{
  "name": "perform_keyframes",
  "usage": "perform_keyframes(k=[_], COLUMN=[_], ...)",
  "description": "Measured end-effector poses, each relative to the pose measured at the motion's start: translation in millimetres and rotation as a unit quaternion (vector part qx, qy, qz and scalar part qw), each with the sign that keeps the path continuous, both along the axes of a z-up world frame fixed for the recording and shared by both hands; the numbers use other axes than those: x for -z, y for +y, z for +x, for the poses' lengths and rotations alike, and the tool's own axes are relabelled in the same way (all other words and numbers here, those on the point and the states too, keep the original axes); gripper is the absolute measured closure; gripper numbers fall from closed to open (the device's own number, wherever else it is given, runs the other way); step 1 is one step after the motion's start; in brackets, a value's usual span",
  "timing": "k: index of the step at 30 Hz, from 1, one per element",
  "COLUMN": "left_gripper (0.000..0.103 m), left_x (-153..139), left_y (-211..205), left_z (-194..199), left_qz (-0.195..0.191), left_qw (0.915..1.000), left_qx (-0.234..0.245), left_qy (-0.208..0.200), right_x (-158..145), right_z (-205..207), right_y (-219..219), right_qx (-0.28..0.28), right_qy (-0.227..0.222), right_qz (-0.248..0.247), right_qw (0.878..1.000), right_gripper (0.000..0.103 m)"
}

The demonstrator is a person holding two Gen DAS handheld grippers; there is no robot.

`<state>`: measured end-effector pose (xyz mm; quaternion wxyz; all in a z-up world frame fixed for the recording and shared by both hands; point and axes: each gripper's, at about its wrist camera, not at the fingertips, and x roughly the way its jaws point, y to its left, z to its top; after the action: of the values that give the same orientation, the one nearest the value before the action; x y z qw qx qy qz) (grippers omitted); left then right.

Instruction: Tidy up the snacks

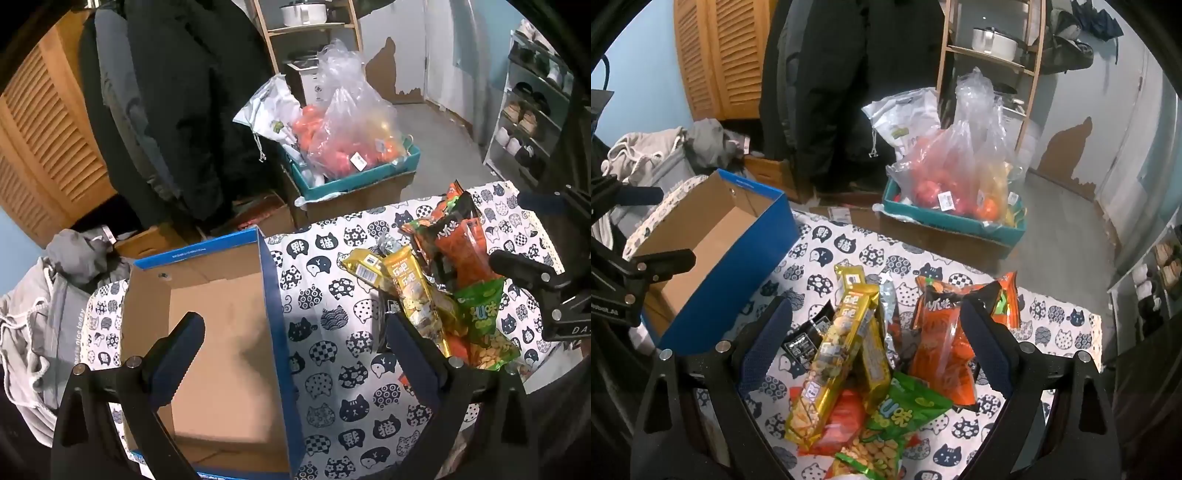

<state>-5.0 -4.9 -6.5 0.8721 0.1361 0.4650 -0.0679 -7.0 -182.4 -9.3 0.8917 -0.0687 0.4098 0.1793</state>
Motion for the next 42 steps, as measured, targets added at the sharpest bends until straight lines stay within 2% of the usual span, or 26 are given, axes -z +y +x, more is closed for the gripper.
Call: perform_keyframes(k=[15,42], left_gripper=[0.003,0.003], left_x=[0.5,4.7], left_y=[0.2,2.1], left_z=[1.0,0.5], left_qz=[-0.007,-0.006], left_qw=[0.9999,0.9999], left_qx=[0.005,0.005], left_qy=[0.009,0.01], right_x=[7.8,6.7], right_z=[1.7,1.3], right_y=[-2.3,-0.6], right_qx=[0.004,0.0], right_qy=[0.019,0.019], right_qz=[0.0,-0.002], right_qw=[1.0,1.0], right_gripper=[0.012,0.012])
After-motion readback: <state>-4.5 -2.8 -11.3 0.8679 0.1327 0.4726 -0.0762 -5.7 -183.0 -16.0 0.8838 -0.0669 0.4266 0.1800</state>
